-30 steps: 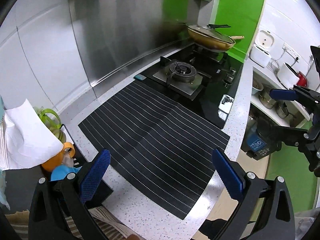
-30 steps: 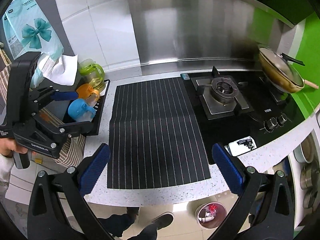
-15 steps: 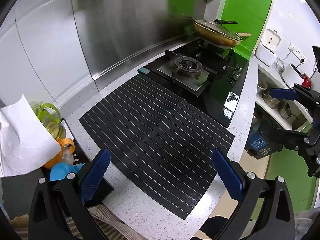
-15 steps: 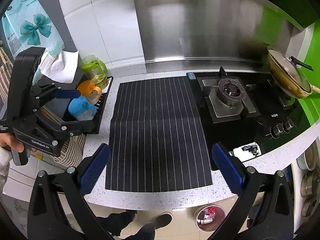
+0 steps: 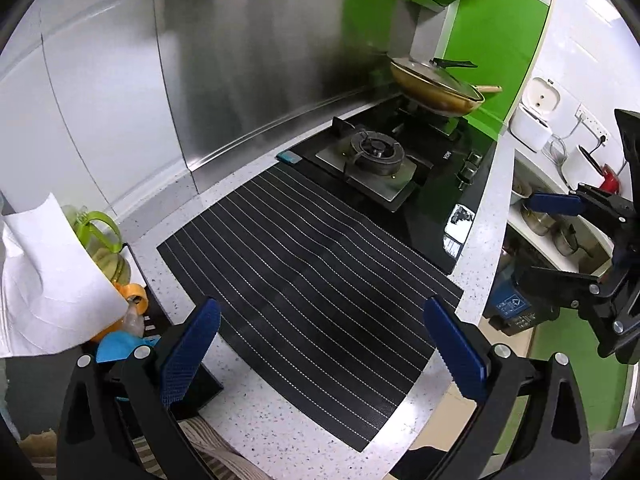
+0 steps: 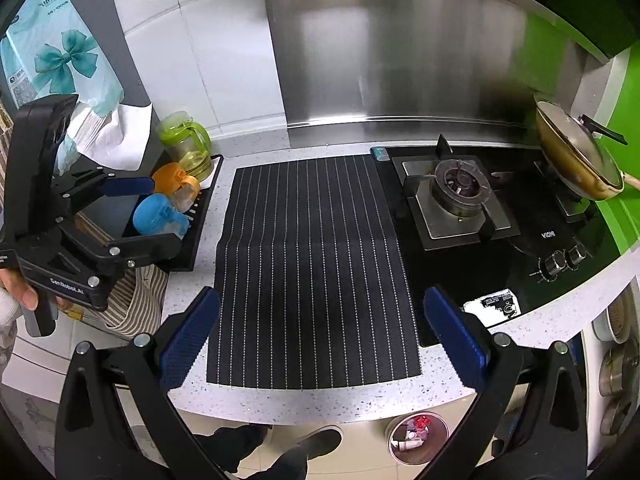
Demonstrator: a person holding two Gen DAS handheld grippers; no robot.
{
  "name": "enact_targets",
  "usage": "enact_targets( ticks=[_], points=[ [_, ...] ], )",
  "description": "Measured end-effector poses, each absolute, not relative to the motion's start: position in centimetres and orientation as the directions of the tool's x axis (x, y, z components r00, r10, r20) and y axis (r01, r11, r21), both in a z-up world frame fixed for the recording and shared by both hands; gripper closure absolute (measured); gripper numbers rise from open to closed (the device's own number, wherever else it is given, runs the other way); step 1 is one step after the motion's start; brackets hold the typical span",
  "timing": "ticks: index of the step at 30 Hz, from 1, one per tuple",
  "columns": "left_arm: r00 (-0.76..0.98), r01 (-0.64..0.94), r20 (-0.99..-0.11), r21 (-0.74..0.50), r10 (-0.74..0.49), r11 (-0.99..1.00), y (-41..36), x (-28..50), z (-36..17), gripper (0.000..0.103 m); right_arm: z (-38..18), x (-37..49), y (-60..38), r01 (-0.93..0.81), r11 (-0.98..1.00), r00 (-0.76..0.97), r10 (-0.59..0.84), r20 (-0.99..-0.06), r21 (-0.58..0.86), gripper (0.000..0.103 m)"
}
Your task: Collect trash
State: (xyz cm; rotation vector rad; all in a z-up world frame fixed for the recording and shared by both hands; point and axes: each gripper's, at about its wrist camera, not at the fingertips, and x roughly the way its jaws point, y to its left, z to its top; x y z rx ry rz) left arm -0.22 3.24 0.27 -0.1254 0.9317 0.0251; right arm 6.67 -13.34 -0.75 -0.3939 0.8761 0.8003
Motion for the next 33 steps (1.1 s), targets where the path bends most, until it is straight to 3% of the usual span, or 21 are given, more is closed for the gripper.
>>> enact_targets(
  ticks=[33],
  points=[
    [0.582, -0.086, -0.813, -0.077, -0.012, 0.993, 3.36, -0.51, 0.14, 0.005, -0.41, 6.78, -13.65, -0.759, 0.651, 0.387, 0.457, -0.801, 0.004, 0.003]
  ],
)
